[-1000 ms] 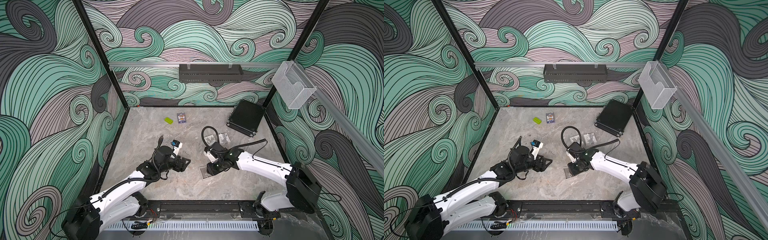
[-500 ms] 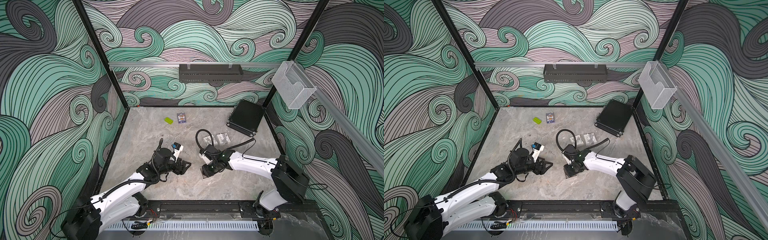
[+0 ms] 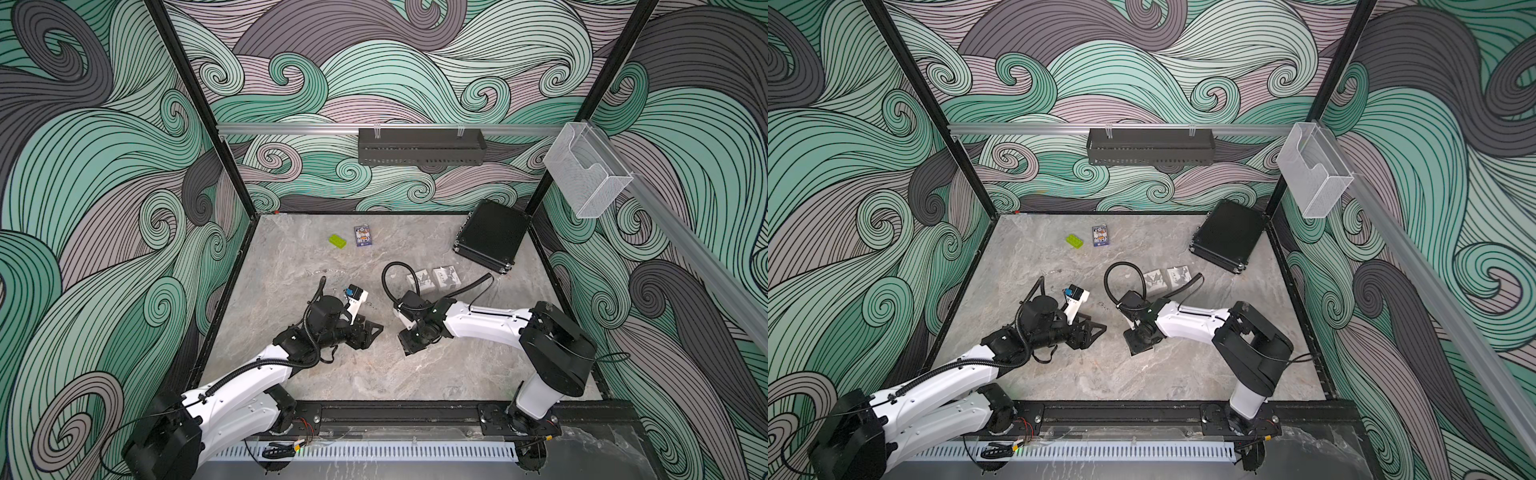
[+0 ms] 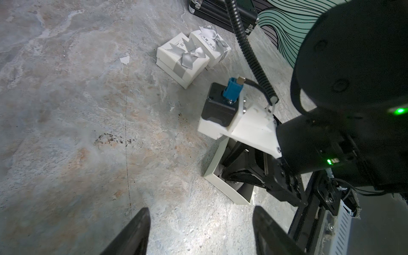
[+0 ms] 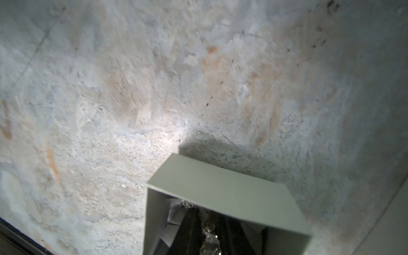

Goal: Take the necklace out of the lift-off lid jewelry box
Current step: Take out the inner lining from the jewelry box.

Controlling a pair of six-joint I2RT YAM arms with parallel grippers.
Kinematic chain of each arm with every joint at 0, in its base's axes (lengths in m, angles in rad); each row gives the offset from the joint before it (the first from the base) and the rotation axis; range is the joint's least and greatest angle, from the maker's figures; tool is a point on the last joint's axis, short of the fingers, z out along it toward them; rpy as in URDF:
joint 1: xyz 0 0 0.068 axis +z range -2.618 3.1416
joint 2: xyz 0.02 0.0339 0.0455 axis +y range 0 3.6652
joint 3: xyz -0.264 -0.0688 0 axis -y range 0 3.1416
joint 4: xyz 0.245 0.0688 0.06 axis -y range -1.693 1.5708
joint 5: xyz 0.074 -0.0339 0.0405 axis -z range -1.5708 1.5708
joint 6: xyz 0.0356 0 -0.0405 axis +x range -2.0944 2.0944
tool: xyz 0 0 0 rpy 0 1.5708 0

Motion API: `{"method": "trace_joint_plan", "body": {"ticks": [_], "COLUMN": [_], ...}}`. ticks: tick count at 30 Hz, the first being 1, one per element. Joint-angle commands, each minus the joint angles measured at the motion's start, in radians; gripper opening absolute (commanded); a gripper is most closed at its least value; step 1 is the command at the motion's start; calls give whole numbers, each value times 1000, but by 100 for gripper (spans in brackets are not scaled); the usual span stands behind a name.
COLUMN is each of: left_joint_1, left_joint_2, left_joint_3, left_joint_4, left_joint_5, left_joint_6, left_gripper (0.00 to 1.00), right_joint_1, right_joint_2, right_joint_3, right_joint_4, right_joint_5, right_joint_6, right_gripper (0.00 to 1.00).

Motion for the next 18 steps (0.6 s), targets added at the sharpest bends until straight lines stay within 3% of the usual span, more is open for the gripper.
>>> {"method": "trace_joint_plan", "body": {"ticks": [1,12,18], "left_joint_1": [2,-7,-15], "left_joint_2": [11,62,76], "left_joint_3": [-3,-6,1], "left_joint_4": [30,73,95], "left_joint_5": [17,34,40], "left_joint_6": [12,8,-4], "left_gripper": [71,69,68], "right_joint_1": [3,-23,-37], "right_joint_2": [-29,-203,-228], "right_joint_3": [-24,-46,-58], "right_joint_4": [39,81,77], "right_joint_5": [-13,-128,-140], "right_joint_6": [-8,-10,-17], "right_gripper": [12,10,10]}}
